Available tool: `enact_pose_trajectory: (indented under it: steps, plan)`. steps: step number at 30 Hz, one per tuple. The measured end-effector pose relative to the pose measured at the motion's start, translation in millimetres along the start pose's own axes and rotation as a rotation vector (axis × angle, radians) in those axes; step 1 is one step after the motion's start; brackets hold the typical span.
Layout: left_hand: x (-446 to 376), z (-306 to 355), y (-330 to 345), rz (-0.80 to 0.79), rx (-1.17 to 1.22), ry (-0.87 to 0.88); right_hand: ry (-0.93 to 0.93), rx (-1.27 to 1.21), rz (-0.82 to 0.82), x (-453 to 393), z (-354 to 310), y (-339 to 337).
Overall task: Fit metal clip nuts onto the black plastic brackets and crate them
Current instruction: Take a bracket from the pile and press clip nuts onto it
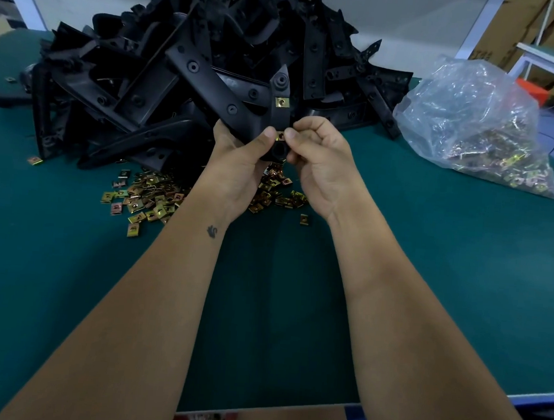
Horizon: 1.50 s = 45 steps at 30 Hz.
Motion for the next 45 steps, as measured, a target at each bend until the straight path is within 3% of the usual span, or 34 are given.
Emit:
enact_pose_trajectory:
  steps: [9, 14, 21, 35, 41, 45]
  plan:
    - [-4.6, -3.6, -1.6, 0.017, 0.187, -0.023, -0.095, 0.095, 0.079, 5.4, -8.9, 3.2]
    - [-9.9, -6.4, -13.4, 0.102, 0.312, -0.027, -0.391, 0.653, 0.196, 15.3, -27.4, 13.5]
    - [-10.1, -7.8, -15.9, 0.116, 0.306, -0.022, -0.476, 1.066, 0.151, 22.7, -26.4, 32.9]
    - [-5.1, -5.0, -5.0, 0.069, 0.285, -0.062, -0.637, 1.189, 0.189, 30.3, -36.1, 39.8]
    - [-1.1, -7.8, -0.6, 0.050, 0.274, -0.131, -0.619, 1.033, 0.220, 31.8, -37.9, 33.3]
    - [0.0, -7.1, 2.6, 0.042, 0.351, -0.165, -0.492, 0.883, 0.272, 27.2, -30.7, 14.2]
Point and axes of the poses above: each hand's wrist, its own x-axis away from the middle knuckle, its own y-axis out of the palm, z = x × y, the point moved 9 cm from there along -x, towards the middle knuckle, and after that the axes turned 11 degrees about -x, right-handed, at the moved point
